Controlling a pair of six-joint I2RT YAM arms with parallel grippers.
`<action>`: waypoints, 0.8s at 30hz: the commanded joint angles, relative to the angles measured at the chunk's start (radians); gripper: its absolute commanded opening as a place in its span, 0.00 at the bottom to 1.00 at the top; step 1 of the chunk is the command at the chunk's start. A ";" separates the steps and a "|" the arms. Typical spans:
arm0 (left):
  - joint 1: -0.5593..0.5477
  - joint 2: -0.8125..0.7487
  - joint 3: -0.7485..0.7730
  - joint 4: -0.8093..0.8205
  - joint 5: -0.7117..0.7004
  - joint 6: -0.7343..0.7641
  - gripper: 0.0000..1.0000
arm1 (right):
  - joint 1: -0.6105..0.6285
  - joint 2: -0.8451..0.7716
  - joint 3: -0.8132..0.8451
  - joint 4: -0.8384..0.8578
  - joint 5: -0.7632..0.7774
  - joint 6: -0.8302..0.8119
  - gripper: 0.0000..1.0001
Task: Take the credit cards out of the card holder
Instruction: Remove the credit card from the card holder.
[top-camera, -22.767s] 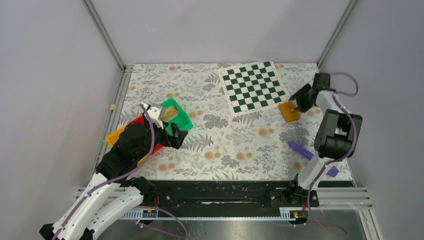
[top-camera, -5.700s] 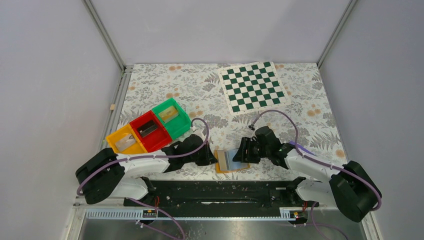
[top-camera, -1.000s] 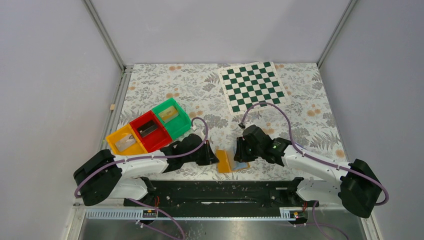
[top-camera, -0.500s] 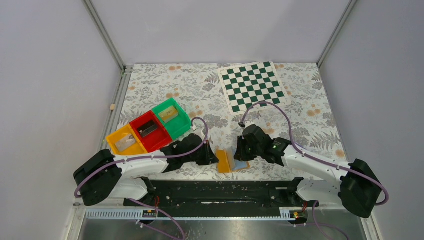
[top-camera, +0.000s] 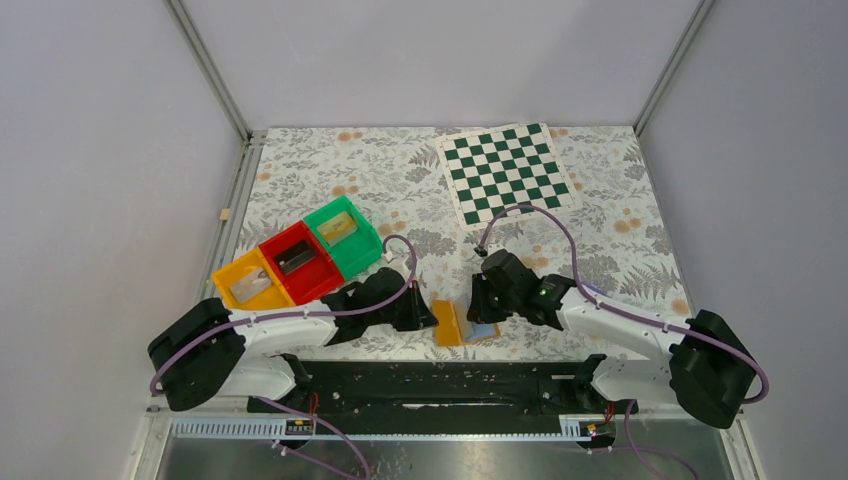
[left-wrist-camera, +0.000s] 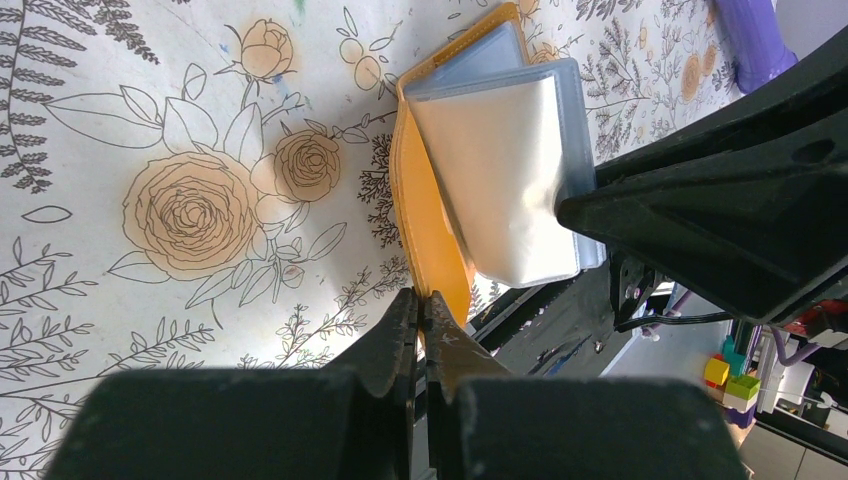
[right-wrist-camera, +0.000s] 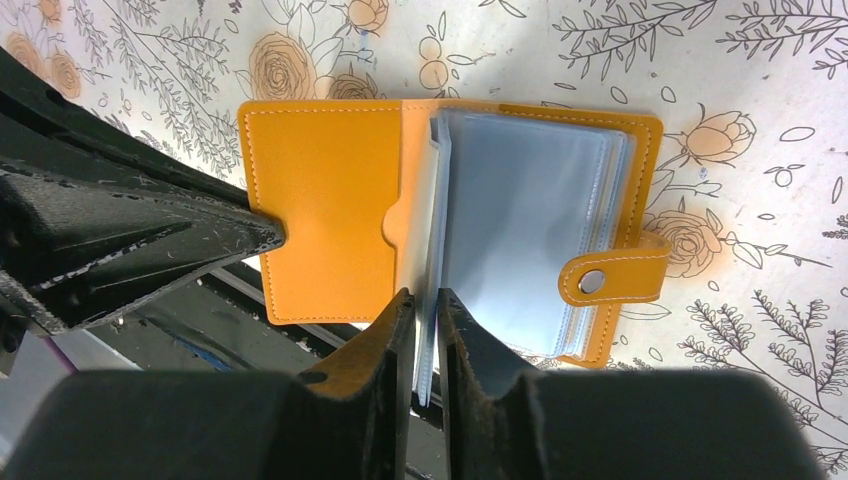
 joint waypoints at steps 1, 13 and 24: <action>-0.003 0.007 0.012 0.054 0.011 -0.003 0.00 | 0.011 0.013 -0.001 0.014 0.029 0.001 0.22; -0.004 0.004 0.018 0.026 -0.013 0.005 0.00 | 0.019 -0.049 -0.016 0.086 -0.058 0.029 0.30; -0.003 -0.022 0.007 0.022 -0.023 0.002 0.15 | 0.019 -0.040 -0.047 0.145 -0.101 0.054 0.26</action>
